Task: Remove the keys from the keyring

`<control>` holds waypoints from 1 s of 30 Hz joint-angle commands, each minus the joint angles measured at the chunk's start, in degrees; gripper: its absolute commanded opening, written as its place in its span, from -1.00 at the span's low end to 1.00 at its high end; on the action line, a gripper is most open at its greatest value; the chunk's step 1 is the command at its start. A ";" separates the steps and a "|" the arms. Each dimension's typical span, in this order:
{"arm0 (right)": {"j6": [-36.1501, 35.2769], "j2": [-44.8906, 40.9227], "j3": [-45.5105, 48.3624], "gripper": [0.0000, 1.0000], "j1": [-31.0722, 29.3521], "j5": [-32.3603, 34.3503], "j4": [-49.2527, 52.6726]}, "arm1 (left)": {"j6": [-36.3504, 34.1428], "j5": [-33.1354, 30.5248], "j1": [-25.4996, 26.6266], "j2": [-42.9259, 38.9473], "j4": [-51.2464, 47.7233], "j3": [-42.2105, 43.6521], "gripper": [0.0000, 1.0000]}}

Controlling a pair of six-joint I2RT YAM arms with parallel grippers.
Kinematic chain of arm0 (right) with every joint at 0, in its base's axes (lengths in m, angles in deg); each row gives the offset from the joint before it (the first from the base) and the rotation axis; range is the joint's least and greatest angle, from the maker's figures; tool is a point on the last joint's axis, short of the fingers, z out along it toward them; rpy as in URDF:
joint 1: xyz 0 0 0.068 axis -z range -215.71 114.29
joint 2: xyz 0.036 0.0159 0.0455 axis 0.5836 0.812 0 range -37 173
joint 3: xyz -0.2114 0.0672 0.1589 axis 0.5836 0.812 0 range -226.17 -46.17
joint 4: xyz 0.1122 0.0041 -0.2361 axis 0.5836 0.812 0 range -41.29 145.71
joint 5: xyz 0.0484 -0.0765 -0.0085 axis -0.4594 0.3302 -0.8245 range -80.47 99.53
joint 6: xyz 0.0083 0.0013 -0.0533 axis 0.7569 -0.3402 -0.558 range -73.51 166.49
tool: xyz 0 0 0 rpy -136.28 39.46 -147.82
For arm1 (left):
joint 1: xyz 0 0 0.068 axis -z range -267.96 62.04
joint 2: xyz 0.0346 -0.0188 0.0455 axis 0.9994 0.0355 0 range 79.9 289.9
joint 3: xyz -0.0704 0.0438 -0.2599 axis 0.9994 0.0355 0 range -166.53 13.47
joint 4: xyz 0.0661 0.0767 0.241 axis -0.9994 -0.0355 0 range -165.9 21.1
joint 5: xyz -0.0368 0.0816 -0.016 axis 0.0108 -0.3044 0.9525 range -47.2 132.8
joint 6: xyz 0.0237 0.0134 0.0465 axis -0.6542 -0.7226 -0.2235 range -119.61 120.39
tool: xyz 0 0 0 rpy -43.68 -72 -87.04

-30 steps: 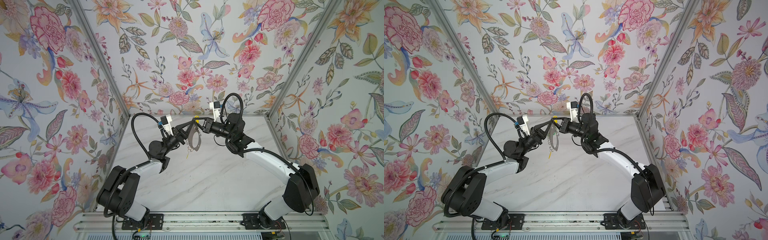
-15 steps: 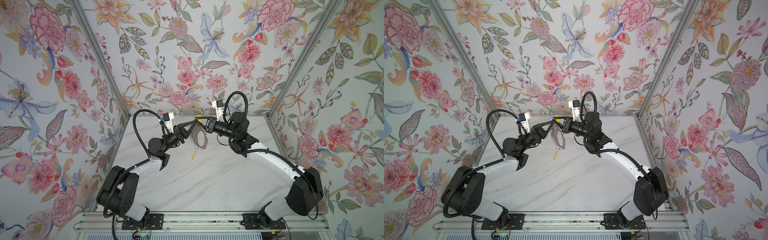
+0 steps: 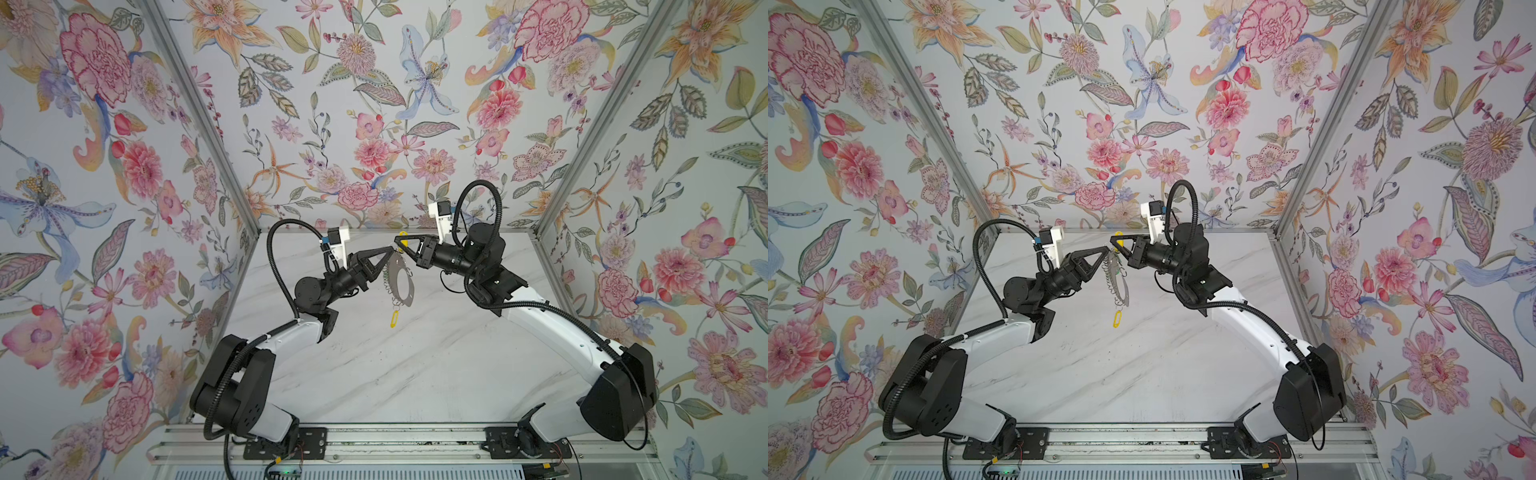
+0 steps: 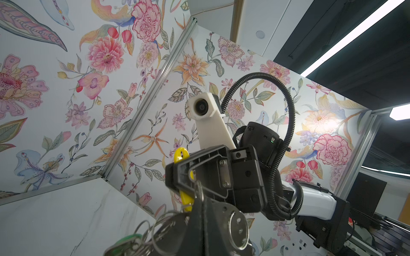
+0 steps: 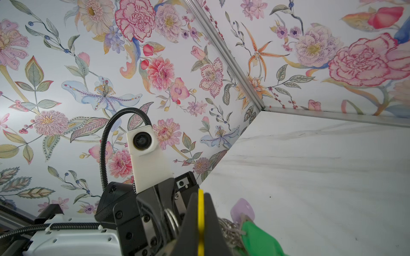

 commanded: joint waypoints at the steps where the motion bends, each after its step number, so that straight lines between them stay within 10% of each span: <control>1: -2.89 0.14 0.59 -1.00 3.08 6.90 7.25 | 0.79 0.05 -1.19 -5.38 21.03 -0.83 -1.00; 30: -8.77 -7.27 -1.13 -1.00 2.26 11.64 15.05 | 5.36 10.87 -5.77 -2.08 21.00 -1.73 -1.00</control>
